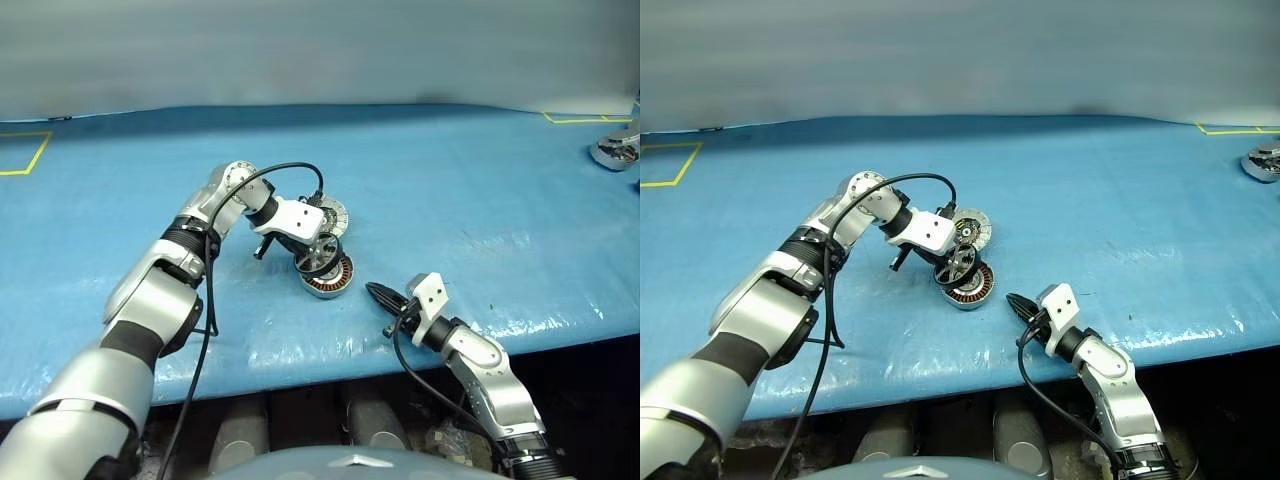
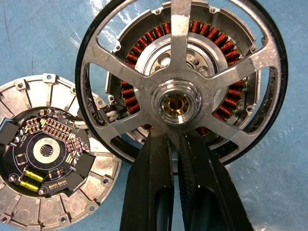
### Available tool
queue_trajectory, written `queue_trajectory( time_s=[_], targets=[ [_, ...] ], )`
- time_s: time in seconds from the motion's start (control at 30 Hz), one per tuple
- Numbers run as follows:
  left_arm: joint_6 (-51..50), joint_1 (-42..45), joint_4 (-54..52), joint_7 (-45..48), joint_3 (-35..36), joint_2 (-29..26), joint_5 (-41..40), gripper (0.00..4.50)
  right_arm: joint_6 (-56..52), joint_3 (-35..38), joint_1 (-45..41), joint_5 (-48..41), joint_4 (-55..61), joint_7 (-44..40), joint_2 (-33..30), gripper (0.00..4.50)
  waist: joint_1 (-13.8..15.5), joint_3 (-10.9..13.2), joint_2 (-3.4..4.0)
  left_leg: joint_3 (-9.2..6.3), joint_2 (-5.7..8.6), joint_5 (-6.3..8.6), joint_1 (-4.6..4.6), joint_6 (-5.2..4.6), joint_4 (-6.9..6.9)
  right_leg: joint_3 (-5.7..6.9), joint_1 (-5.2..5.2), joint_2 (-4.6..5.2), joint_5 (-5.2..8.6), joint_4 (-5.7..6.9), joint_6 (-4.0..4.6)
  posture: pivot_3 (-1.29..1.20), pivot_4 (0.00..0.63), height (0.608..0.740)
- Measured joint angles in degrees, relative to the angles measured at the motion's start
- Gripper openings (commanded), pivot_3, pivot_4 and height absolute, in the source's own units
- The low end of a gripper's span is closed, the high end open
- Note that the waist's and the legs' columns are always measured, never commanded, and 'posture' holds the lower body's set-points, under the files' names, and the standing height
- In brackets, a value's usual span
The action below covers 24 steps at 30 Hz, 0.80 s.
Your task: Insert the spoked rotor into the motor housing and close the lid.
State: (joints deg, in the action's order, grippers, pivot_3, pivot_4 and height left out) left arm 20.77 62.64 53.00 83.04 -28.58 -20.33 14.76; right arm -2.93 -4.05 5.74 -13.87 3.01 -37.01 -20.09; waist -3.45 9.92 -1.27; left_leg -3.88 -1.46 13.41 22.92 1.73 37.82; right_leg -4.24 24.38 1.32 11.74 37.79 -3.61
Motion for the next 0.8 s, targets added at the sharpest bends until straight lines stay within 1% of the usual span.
queue_trajectory(
  time_s=[0.5,0.53,0.57,0.63,0.67,0.7,0.73,0.8],
  targets=[
    [2.3,0.6,0.6,0.7,0.0,0.0,0.0,0.06,0.2,0.0,-0.1,0.0,-0.5,0.0,0.1,0.0,0.0,0.0,0.0,0.0,0.0,0.0,0.0,0.0,0.0,0.0,0.0,0.0,0.0,0.0,0.0,0.0,0.15,0.74],
    [2.5,0.7,0.6,0.8,0.0,0.0,0.1,0.62,0.3,0.0,-0.2,0.1,-0.5,0.0,0.1,0.0,0.0,0.0,0.0,0.0,0.0,0.0,0.0,0.0,0.0,0.0,0.0,0.0,0.0,0.0,0.0,0.0,0.15,0.74],
    [2.7,0.8,0.6,0.7,0.0,0.0,0.2,0.82,0.4,0.0,-0.2,0.1,-0.5,0.0,0.1,0.0,0.0,0.0,0.0,0.0,0.0,0.0,0.0,0.0,0.0,0.0,0.0,0.0,0.0,0.0,0.0,0.0,0.15,0.74],
    [3.6,0.9,0.7,0.7,0.0,0.0,0.5,1.47,0.5,0.0,-0.2,0.1,-0.6,0.0,0.1,0.0,0.0,0.0,0.0,0.0,0.0,0.0,0.0,0.0,0.0,0.0,0.0,0.0,0.0,0.0,0.0,0.0,0.15,0.74],
    [4.4,1.0,0.8,0.5,0.0,0.0,0.5,1.86,0.6,0.0,-0.2,0.2,-0.6,0.0,0.1,0.0,0.0,0.0,0.0,0.0,0.0,0.0,0.0,0.0,0.0,0.0,0.0,0.0,0.0,0.0,0.0,0.0,0.15,0.74],
    [4.9,1.1,0.9,0.3,0.0,0.0,0.6,2.13,0.7,0.0,-0.2,0.2,-0.7,0.0,0.1,0.0,0.0,0.0,0.0,0.0,0.0,0.0,0.0,0.0,0.0,0.0,0.0,0.0,0.0,0.0,0.0,0.0,0.15,0.74],
    [5.6,1.1,1.0,-0.2,0.0,0.0,0.9,2.56,1.0,0.0,-0.2,0.2,-0.7,0.0,0.1,0.0,0.0,0.0,0.0,0.0,0.0,0.0,0.0,0.0,0.0,0.0,0.0,0.0,0.0,0.0,0.0,0.0,0.15,0.74],
    [6.3,1.3,1.2,-1.5,0.0,0.0,1.0,3.17,1.1,0.0,-0.2,0.2,-0.8,0.1,0.1,0.0,0.1,0.0,0.0,0.0,0.0,0.0,0.0,0.0,0.01,0.0,-0.01,0.0,0.0,0.0,0.0,0.0,0.15,0.74]
  ],
)
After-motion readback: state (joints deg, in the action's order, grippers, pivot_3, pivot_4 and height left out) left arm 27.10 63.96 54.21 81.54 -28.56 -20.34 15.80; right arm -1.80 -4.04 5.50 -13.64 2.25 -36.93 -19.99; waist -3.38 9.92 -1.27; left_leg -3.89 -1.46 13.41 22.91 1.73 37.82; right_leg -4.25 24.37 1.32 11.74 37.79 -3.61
